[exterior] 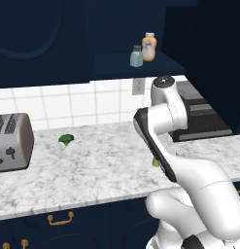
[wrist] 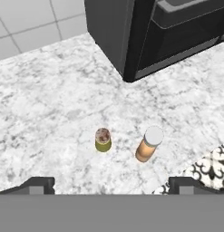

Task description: Put the shaker and condiment bottle from the counter next to their counterparts in the cabinet.

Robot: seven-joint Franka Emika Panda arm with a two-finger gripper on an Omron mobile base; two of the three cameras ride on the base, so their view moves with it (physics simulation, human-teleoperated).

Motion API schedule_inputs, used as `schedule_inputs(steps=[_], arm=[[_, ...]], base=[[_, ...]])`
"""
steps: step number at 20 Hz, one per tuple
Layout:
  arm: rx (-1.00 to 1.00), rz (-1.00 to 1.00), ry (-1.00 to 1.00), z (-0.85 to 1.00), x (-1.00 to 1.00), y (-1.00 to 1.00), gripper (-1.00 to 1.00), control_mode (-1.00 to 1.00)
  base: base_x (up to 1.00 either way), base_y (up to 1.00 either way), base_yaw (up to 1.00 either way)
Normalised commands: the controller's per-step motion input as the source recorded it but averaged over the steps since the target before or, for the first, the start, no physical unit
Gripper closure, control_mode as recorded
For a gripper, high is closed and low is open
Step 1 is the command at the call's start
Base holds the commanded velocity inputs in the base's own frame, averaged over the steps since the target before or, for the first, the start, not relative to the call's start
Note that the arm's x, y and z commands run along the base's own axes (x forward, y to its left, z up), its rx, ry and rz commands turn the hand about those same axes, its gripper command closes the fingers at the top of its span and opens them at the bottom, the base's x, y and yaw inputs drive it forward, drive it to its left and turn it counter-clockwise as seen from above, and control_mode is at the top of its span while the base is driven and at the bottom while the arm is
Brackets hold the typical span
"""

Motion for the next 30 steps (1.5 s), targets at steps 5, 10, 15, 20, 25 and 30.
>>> schedule_inputs(steps=[5, 10, 15, 20, 25, 30], arm=[[0.00, -0.25, 0.00, -0.23, 0.01, 0.00, -1.00, -1.00], [0.00, -0.23, 0.00, -0.28, 0.00, 0.00, -1.00, -1.00], [0.00, -0.08, 0.00, -0.31, 0.00, 0.00, -1.00, -1.00], [0.00, 0.00, 0.00, -0.32, 0.00, -0.05, -1.00, -1.00], [0.00, 0.00, 0.00, -0.35, 0.00, -0.08, -1.00, -1.00], [0.00, -0.01, 0.00, -0.33, 0.01, -0.08, -1.00, -1.00]], base=[[0.00, 0.00, 0.00], [0.00, 0.00, 0.00], [0.00, 0.00, 0.00], [0.00, 0.00, 0.00], [0.00, 0.00, 0.00], [0.00, 0.00, 0.00]])
